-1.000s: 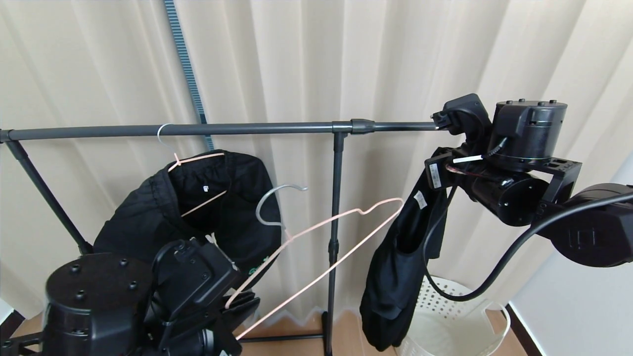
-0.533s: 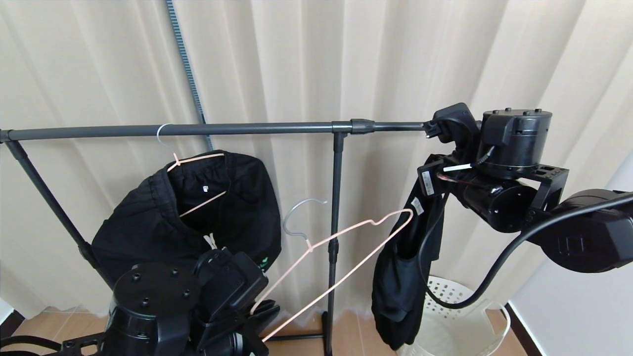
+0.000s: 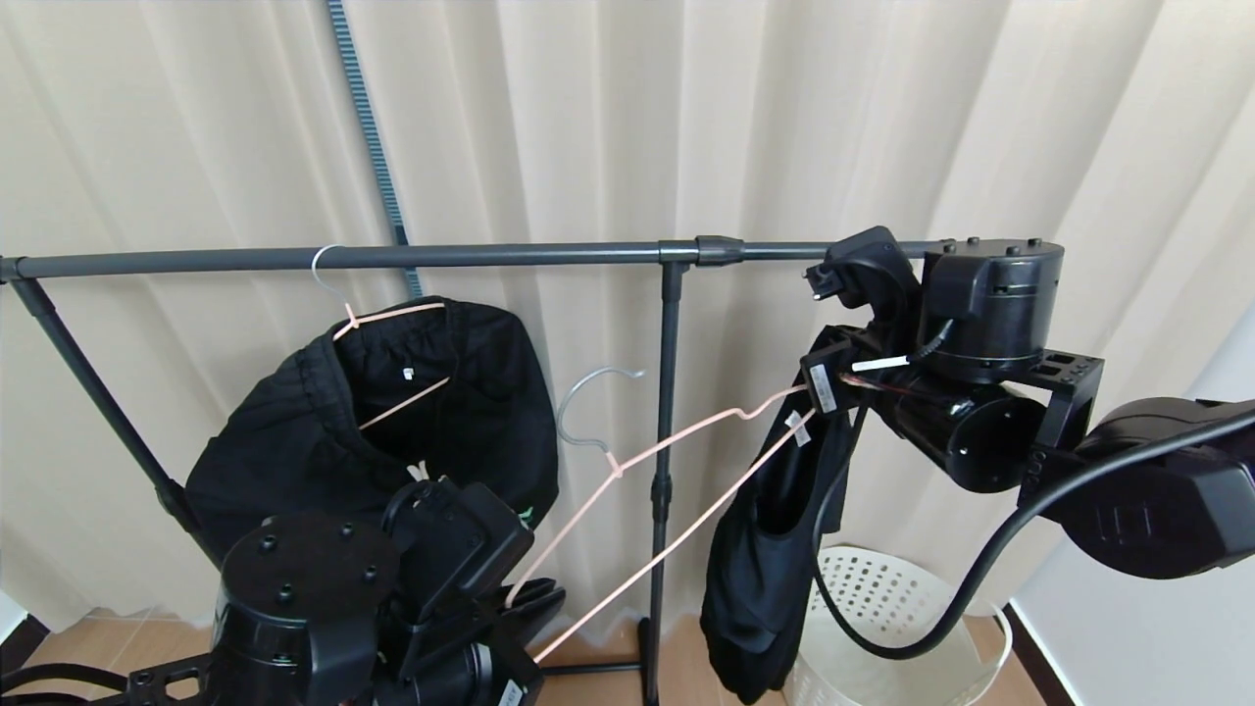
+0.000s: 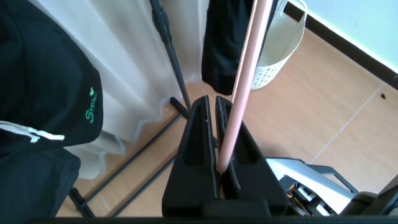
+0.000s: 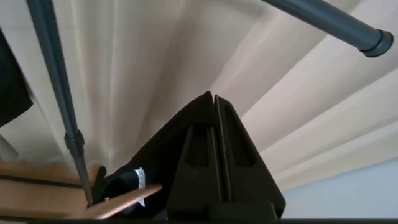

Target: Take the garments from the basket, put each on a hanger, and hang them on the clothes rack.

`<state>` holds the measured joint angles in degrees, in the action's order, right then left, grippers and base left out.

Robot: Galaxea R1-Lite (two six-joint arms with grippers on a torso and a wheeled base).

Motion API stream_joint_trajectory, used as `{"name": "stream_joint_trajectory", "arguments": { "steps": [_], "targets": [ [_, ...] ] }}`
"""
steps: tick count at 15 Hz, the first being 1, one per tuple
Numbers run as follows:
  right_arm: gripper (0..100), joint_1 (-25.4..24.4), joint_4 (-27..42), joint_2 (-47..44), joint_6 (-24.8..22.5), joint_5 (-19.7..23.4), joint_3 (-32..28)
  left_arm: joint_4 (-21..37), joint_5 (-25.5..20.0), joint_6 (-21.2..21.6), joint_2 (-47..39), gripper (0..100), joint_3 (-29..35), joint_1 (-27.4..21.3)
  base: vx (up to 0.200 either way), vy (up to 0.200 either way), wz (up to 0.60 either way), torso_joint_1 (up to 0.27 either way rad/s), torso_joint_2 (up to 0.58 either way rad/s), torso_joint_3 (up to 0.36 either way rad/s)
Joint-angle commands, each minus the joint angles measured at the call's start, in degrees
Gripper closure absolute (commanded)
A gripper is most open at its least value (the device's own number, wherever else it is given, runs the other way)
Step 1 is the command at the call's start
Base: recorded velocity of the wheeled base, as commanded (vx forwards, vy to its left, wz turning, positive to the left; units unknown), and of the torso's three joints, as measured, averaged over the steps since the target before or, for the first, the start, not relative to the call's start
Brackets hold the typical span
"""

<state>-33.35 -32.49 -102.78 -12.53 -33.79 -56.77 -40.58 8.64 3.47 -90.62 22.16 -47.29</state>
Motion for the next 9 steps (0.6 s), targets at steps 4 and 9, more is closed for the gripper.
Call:
{"name": "stream_joint_trajectory", "arguments": {
  "steps": [4,9],
  "targets": [
    [100,-2.9,0.0,0.6,0.0,-0.1,1.8,0.0,0.1,-0.6,-0.9,100,0.8,0.4,0.0,0.0,0.0,0.0,0.0,0.0],
    [100,-7.5,0.0,2.1,0.0,-0.9,4.0,-0.1,0.6,-1.0,-0.9,100,0.8,0.4,0.0,0.0,0.0,0.0,0.0,0.0]
  ]
}}
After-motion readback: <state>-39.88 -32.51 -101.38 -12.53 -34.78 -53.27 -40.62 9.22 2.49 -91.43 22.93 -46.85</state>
